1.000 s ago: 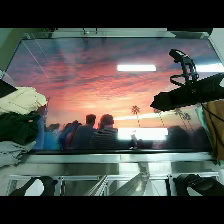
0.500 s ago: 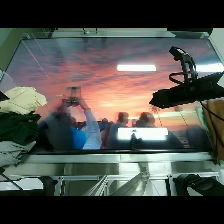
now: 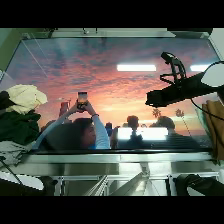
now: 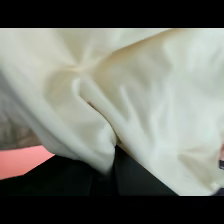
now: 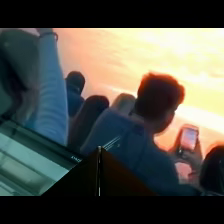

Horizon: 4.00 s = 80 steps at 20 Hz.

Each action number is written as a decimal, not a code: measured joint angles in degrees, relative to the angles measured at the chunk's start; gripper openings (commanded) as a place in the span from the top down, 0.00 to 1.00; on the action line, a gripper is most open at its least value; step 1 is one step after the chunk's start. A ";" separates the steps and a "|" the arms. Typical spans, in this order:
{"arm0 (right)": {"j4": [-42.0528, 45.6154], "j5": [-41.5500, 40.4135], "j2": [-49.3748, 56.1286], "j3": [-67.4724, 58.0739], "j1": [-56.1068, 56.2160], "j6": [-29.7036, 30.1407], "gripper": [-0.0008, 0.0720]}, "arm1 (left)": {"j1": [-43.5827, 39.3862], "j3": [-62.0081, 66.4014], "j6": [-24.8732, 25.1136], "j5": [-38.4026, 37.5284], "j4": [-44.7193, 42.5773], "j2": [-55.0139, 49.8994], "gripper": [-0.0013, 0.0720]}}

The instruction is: Fold the shirts.

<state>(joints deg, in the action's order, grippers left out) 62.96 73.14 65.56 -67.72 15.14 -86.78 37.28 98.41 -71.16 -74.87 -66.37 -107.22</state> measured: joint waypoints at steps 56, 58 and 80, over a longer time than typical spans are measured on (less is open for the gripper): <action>-46.49 12.48 15.08 -8.39 -16.20 30.91 0.96 | -46.45 4.98 1.20 -9.53 29.18 16.26 0.96; -47.21 11.28 9.73 -9.77 -15.74 30.88 0.96 | -46.99 6.34 0.37 -10.47 29.14 21.31 0.96; -23.78 6.58 23.98 -9.01 -14.03 23.28 0.17 | -40.87 -37.07 -2.60 3.85 15.52 28.39 0.01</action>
<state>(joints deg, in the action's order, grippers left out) 39.18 79.72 89.54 -76.73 1.10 -63.51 -3.60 61.34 -73.76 -71.02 -50.85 -78.83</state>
